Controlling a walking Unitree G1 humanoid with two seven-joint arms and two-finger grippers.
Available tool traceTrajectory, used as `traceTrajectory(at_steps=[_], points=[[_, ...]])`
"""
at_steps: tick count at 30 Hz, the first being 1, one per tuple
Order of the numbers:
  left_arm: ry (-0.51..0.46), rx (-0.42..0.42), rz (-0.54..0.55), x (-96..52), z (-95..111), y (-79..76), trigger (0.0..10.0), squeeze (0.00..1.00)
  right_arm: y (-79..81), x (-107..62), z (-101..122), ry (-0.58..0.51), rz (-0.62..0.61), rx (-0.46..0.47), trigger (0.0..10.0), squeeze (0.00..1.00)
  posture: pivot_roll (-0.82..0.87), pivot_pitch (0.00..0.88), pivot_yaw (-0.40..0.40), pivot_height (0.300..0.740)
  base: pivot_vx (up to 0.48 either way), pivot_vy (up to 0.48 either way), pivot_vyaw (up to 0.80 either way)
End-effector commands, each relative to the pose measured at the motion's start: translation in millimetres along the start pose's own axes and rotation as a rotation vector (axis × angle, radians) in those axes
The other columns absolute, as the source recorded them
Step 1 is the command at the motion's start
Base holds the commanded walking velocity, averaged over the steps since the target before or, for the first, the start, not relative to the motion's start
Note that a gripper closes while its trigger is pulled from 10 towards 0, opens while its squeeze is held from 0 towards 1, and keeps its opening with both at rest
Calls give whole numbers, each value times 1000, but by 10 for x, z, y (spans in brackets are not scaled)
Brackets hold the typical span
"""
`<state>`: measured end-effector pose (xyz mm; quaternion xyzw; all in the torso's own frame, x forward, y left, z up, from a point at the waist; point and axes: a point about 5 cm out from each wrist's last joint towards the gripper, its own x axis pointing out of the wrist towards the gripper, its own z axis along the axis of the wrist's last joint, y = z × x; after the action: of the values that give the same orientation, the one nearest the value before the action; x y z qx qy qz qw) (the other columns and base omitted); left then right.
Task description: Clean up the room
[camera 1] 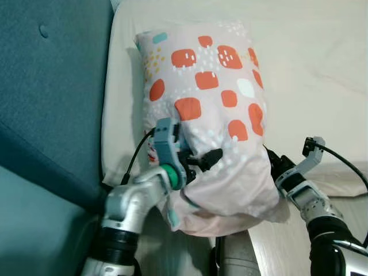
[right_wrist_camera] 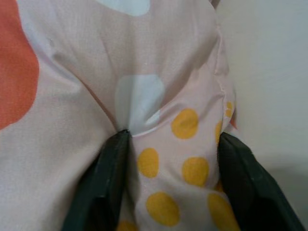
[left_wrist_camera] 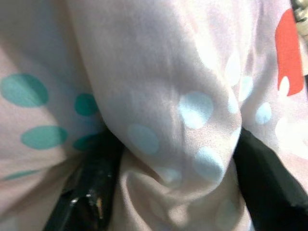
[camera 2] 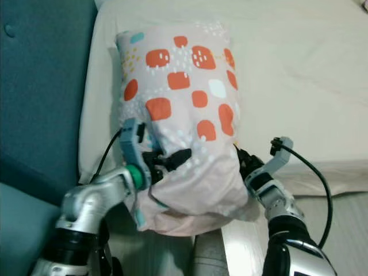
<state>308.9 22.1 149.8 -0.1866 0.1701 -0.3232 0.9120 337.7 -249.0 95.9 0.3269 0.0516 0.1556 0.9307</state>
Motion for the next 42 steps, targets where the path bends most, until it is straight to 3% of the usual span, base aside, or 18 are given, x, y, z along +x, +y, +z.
traceTrajectory(at_steps=[1, 6, 19, 23, 28, 30, 32, 34, 35, 36, 37, 38, 40, 41, 42], points=[[46, 39, 25, 35, -109, 5, 0, 0, 13, 10, -152, 49, -2, 39, 0, 0, -88, 212, 70, 565, 0, 0, 0], [39, 92, 65, 16, -85, 94, 0, 0, 9, 20, -133, 15, -13, 73, 0, 0, -84, 211, 76, 565, 0, 0, 0], [47, 74, -13, -128, -1, 167, 0, 0, 2, 84, -155, 19, -114, 67, 0, 0, -57, 214, 81, 565, 0, 0, 0], [36, 218, 13, -177, 26, 165, 0, 0, 106, 197, -98, -36, -84, 98, 0, 0, -52, 215, 81, 565, 0, 0, 0], [20, 272, 26, -183, 45, 145, 0, 0, 165, 249, -95, -55, -61, 121, 0, 0, -50, 214, 81, 565, 0, 0, 0], [-47, 327, 37, -184, 197, 85, 0, 0, 288, 349, -79, -79, 0, 165, 0, 0, -47, 211, 80, 565, 0, 0, 0], [-47, 327, 37, -184, 197, 85, 0, 0, 288, 349, -79, -79, 0, 165, 0, 0, -47, 211, 80, 565, 0, 0, 0], [-93, 351, 38, -188, 304, 45, 0, 0, 374, 414, -62, -94, 44, 188, 0, 0, -43, 208, 79, 565, 0, 0, 0], [-186, 390, 48, -215, 535, -8, 0, 0, 569, 548, -23, -114, 134, 209, 0, 0, -29, 198, 78, 565, 0, 0, 0], [-186, 390, 48, -215, 535, -8, 0, 0, 569, 548, -23, -114, 134, 209, 0, 0, -29, 198, 78, 565, 0, 0, 0], [-269, 436, 64, -257, 759, -46, 0, 0, 780, 676, 28, -136, 228, 226, 0, 0, -20, 193, 77, 565, 0, 0, 0], [-269, 436, 64, -257, 759, -46, 0, 0, 780, 676, 28, -136, 228, 226, 0, 0, -20, 193, 77, 565, 0, 0, 0], [-446, 516, 113, -393, 1240, -100, 0, 0, 1266, 899, 172, -189, 439, 251, 0, 0, -7, 186, 72, 565, 0, 0, 0], [-497, 537, 129, -441, 1372, -112, 0, 0, 1408, 946, 219, -206, 503, 257, 0, 0, -7, 186, 72, 565, 0, 0, 0], [-497, 537, 129, -441, 1372, -112, 0, 0, 1408, 946, 219, -206, 503, 257, 0, 0, -7, 186, 72, 565, 0, 0, 0]])
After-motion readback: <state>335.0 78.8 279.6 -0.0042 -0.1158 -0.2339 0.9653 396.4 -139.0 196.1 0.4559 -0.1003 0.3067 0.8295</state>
